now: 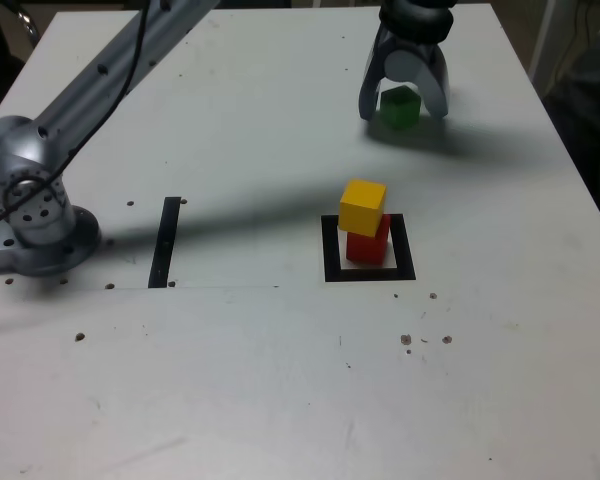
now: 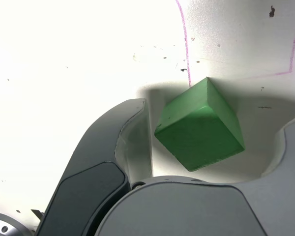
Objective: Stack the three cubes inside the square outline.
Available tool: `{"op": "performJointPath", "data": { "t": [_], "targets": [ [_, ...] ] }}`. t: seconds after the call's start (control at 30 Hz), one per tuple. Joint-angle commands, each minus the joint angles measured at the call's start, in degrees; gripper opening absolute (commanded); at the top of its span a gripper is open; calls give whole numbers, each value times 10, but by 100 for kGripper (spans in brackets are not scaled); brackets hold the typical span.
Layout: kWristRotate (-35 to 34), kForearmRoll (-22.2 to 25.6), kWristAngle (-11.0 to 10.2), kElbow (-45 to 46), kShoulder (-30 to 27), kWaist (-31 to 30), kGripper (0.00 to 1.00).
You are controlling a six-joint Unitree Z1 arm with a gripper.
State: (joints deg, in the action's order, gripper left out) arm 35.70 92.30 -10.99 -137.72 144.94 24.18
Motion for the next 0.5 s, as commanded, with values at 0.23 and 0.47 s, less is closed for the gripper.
{"op": "performJointPath", "data": {
  "t": [0.23,0.47],
  "targets": [
    [-6,-5,-2,-3,2,4,66],
    [-12,0,0,8,2,11,58]
  ]
}}
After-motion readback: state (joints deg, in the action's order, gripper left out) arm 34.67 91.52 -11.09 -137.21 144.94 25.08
